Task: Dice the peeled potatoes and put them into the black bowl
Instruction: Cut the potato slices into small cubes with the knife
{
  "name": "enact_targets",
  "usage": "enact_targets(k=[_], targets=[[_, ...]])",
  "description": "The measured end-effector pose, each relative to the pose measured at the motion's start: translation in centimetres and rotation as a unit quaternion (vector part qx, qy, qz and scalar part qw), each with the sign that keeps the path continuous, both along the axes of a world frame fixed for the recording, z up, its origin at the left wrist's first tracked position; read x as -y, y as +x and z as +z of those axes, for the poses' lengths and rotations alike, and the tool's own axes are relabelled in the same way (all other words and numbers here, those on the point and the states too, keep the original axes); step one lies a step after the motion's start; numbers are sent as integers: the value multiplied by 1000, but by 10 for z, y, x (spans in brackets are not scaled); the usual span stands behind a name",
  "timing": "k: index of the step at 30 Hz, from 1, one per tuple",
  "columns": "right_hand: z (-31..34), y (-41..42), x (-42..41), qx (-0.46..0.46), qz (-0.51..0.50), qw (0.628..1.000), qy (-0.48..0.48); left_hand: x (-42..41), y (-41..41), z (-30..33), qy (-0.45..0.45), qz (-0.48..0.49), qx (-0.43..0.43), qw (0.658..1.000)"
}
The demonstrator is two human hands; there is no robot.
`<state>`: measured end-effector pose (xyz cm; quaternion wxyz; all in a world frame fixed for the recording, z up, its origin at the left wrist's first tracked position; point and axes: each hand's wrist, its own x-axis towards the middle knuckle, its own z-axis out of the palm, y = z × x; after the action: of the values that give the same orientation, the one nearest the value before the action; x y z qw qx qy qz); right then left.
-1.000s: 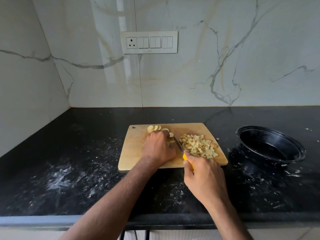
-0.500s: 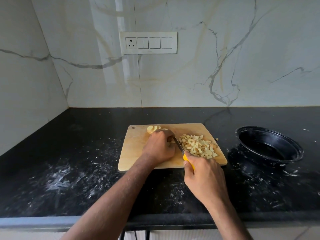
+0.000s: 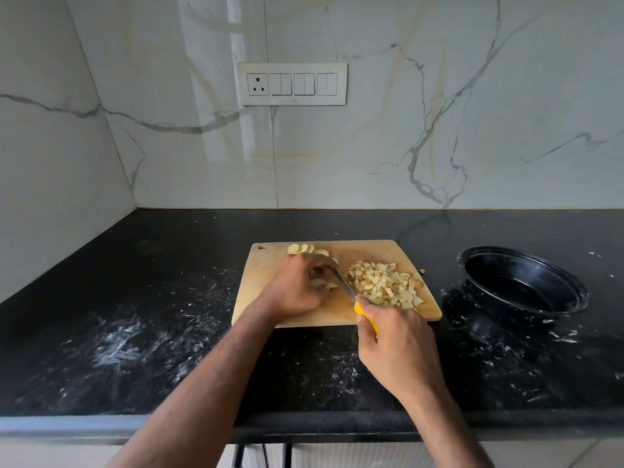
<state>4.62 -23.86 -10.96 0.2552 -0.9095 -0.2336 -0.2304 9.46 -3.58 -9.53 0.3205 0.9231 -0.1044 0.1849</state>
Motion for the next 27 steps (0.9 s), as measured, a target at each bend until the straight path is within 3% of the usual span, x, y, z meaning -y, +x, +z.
enact_targets(k=[4,9,15,23,27], targets=[[0,-2,0,-2,18,1000,5,-13,-2,6,5,31,20,999],[-1,-2,1,-21,36,999,-9,-20,-3,3,20,63,-25,998],[3,-4,2,-12,-21,1000,-8,-17,-1,2,-6,62,-37,997],[-1,-3,2,8,34,999,1,-14,5,-2,8,77,-26,997],[2,-5,1,2,-14,1000,-25,-16,4,-2,-3,74,-36,997]])
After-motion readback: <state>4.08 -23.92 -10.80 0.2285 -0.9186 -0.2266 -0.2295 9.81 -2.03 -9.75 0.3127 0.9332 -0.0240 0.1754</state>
